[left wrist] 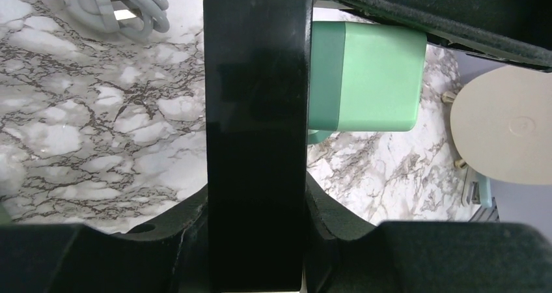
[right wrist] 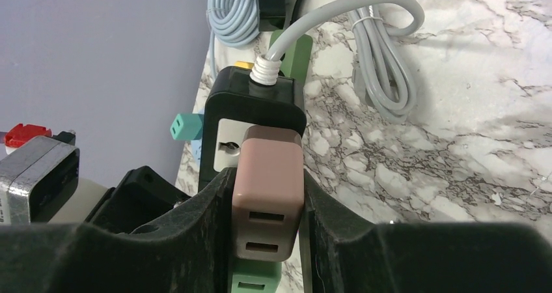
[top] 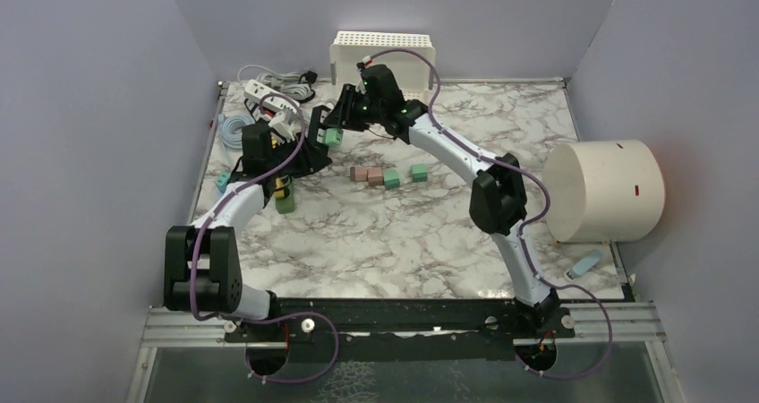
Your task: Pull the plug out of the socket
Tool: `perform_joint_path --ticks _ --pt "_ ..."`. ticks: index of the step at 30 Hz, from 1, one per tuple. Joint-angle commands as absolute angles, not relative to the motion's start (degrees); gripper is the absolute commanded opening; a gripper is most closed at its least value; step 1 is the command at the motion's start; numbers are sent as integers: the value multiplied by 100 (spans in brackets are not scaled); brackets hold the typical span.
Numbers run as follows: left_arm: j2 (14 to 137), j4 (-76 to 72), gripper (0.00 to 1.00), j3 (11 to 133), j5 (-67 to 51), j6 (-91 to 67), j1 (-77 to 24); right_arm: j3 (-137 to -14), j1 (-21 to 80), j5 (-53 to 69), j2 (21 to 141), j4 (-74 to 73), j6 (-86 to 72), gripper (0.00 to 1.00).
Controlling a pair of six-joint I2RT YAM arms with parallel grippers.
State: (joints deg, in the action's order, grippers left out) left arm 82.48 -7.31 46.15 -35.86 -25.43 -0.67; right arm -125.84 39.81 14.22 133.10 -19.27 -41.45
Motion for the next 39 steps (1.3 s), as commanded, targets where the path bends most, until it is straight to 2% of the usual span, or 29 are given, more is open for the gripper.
perform_joint_path --ticks 1,8,13,16,20,25,28,33,35,39 --pt "7863 -550 0 4655 -1976 -2668 18 -12215 4007 1328 12513 -1785 -3885 1" --pt "7900 -298 0 4730 -1293 -2851 108 -11306 4004 1161 11677 -1566 -4026 1" --pt "8029 -317 0 4755 -1320 -2963 166 -10773 4005 1248 11222 -1194 -4200 1" --pt "7984 -517 0 4732 -1513 -2859 168 -10909 4008 1585 11296 -1257 -3999 1" --pt "7927 -631 0 4941 -1788 -2598 174 -11464 3923 2512 11796 -1741 -2378 1" --pt "8015 -885 0 5293 -1994 -2523 222 -12891 3815 4183 13147 -3302 124 1" --pt "8196 -921 0 5580 -2078 -2570 236 -13253 3811 5062 13597 -3713 1106 7" --pt "8322 -969 0 5769 -2138 -2519 362 -12331 3810 5473 13425 -3032 1998 8" --pt "8323 -1069 0 5679 -2197 -2521 409 -12399 3816 5536 13592 -3135 2263 11" --pt "8349 -1152 0 5570 -2387 -2535 469 -13217 3827 5432 14312 -3764 2364 33"
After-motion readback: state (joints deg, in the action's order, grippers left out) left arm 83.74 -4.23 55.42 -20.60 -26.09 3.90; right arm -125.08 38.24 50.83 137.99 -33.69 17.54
